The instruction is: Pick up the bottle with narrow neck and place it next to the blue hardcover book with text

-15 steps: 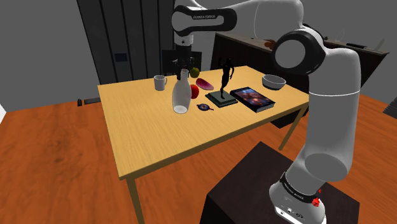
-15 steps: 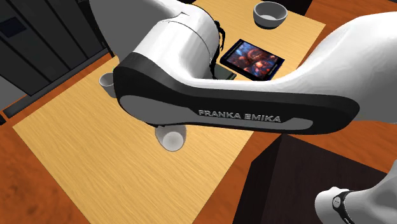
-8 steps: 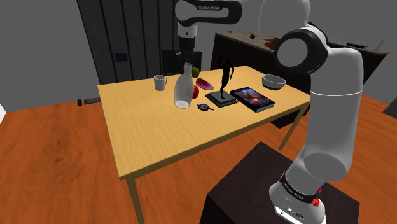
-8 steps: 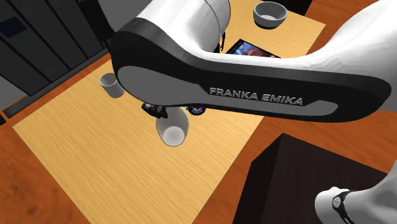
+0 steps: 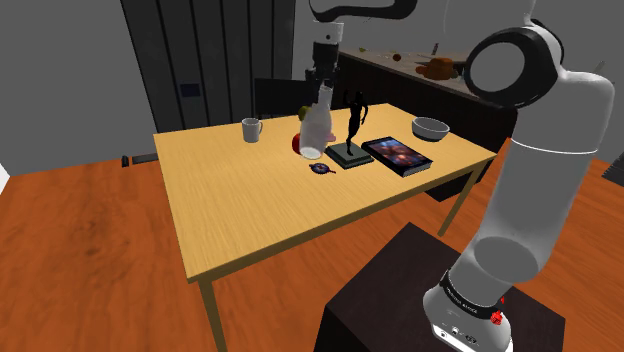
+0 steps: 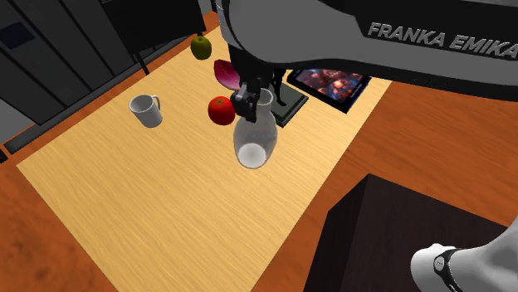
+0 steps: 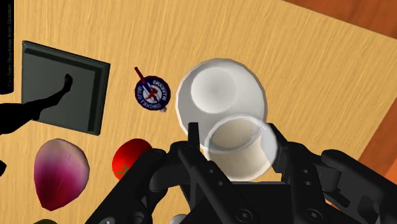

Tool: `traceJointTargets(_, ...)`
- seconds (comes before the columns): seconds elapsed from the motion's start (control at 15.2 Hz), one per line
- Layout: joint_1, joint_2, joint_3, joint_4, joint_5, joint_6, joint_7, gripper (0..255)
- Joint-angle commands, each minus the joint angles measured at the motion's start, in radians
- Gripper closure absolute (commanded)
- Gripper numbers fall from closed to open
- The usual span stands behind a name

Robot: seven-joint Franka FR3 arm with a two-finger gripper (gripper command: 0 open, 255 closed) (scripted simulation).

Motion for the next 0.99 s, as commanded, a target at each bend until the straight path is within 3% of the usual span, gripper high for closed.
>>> traceJointTargets(0.0,-0.021,-0.031,-0.013,-0.014,0.000,-0.017,-0.035,255)
traceJointTargets(0.46,-0.095,-0.114,-0.069,-0.022,-0.003,-0.092,-0.165,255)
traceJointTargets(0.92,-0.173,-0.144,-0.134,0.046,-0.005,-0.187,-0.309,255)
